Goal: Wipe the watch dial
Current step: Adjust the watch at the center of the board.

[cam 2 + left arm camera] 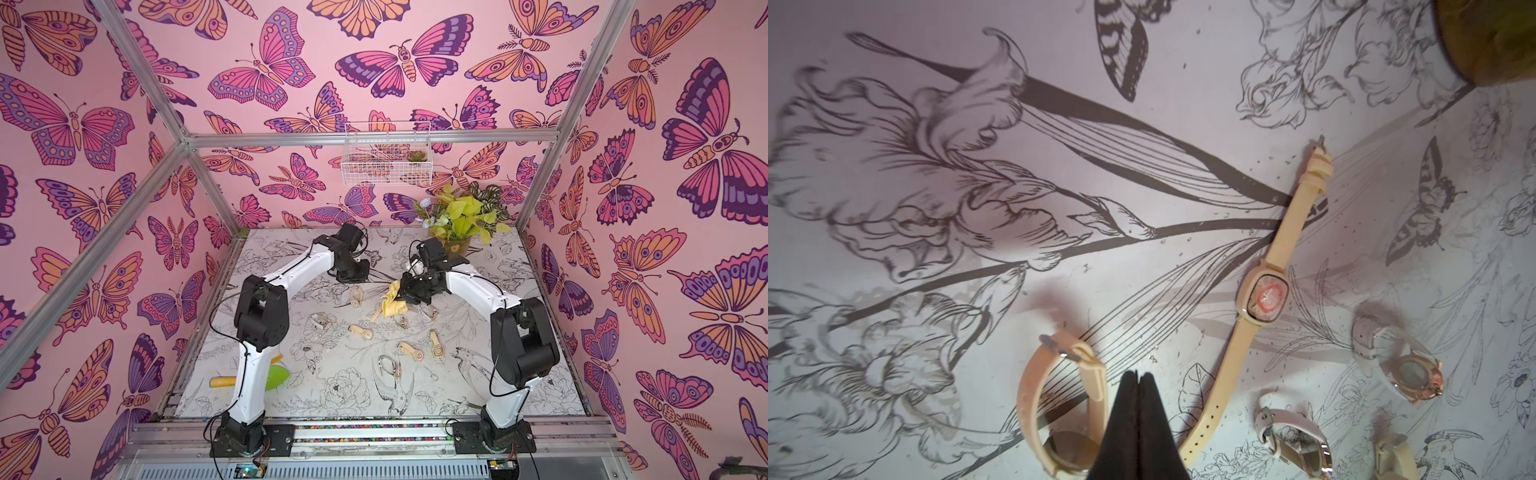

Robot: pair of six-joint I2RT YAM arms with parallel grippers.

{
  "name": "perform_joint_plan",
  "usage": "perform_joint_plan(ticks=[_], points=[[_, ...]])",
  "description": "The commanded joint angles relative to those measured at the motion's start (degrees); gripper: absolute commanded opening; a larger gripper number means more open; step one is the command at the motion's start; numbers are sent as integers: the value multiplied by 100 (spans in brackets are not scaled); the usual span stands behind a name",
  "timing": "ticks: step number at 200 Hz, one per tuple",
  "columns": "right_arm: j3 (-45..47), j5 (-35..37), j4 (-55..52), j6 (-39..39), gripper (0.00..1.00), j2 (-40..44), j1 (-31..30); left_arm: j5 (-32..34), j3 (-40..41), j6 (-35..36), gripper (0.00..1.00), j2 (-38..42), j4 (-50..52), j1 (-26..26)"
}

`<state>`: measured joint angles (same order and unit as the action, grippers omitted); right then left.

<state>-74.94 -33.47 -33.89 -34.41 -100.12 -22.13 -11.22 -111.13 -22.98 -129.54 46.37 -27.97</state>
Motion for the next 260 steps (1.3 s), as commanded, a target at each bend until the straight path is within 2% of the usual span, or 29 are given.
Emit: perform_joint_plan(ticks=[1,70,129,190,260], points=[[89,-10,-132,115,0,216,75,-211,-116,39,0,-228,118,-94],[147,-9,-164,151,0,308,147,-69,311,154,0,-267,153,-78],[199,-36,-134,127,0,342,148,85,684,206,0,-110,141,180],[219,-36,-140,154,0,339,149,171,703,153,0,-34,134,388],[151,-72,-156,187,0,258,152,765,701,57,0,206,144,579]])
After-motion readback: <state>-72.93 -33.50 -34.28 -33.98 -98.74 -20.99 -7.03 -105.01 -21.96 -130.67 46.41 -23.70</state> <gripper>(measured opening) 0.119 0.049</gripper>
